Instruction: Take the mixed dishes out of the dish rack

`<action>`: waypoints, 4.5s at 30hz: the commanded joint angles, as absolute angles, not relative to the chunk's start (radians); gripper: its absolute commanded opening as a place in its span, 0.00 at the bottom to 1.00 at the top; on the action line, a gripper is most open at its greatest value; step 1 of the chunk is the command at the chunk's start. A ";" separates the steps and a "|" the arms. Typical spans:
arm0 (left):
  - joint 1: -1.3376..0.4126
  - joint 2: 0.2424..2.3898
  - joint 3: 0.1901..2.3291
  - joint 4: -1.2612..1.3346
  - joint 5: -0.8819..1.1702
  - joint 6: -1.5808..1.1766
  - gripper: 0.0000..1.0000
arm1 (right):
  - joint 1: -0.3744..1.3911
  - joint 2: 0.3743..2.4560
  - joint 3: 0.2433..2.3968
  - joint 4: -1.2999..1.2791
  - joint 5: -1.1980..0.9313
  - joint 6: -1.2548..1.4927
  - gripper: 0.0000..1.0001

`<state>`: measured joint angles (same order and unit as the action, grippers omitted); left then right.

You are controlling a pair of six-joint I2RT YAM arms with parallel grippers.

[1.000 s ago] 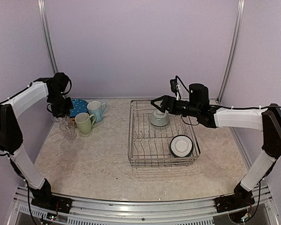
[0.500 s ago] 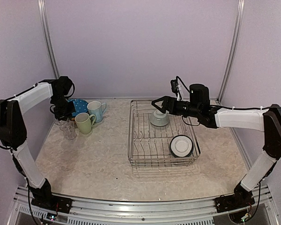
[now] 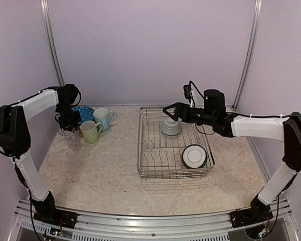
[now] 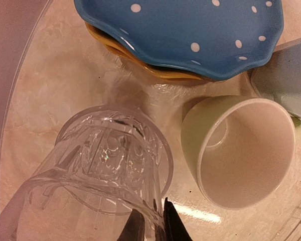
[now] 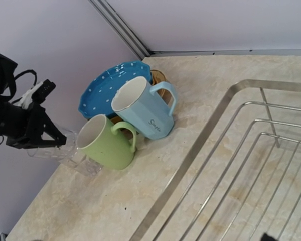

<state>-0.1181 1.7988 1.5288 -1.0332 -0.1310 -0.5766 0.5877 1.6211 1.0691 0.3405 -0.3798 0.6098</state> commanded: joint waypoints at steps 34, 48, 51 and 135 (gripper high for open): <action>-0.156 1.269 1.277 -0.569 0.196 -0.475 0.81 | 0.580 1.582 1.173 -0.225 0.011 0.176 1.00; -0.358 1.347 1.345 -0.586 0.156 -0.434 0.95 | 0.579 1.984 1.615 -0.456 0.176 0.189 1.00; -0.422 1.346 1.337 -0.566 0.144 -0.436 0.95 | 0.579 2.063 1.688 -0.451 0.164 0.186 1.00; -0.509 1.752 1.408 -0.088 0.859 -0.929 0.94 | 0.433 1.872 1.156 0.547 -0.569 0.804 0.01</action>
<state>-0.5056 1.6890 1.3743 -0.2752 0.6754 -0.7788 0.4282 1.9331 1.1831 0.3985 -0.4980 0.7284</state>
